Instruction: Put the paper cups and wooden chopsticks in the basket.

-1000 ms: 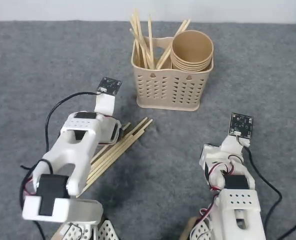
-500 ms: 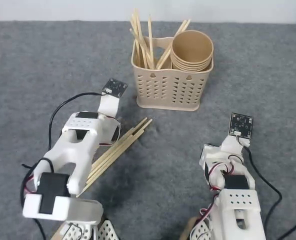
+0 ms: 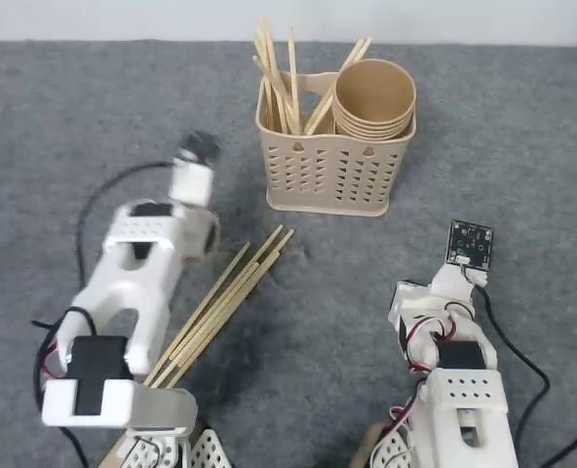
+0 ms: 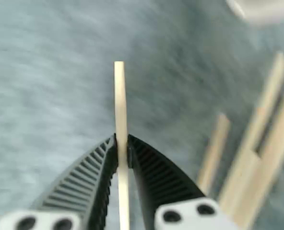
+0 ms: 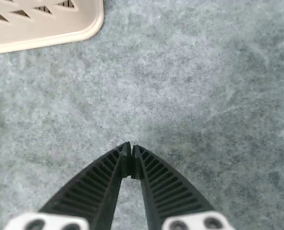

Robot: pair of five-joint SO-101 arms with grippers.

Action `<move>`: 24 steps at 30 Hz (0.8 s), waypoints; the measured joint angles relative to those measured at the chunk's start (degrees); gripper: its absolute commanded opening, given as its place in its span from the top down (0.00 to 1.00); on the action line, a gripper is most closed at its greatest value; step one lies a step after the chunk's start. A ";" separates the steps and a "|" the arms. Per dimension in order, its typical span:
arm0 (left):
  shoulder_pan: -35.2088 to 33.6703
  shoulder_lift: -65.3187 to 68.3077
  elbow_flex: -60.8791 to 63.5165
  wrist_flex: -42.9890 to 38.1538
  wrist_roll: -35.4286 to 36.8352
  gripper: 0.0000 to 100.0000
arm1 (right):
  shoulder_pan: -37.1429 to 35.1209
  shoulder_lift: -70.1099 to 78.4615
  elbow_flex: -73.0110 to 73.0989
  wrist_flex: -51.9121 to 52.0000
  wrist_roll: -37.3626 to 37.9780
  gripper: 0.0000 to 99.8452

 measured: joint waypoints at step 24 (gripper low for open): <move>-12.75 -31.03 5.71 -4.04 5.71 0.99 | 0.00 0.00 0.00 0.00 0.00 0.99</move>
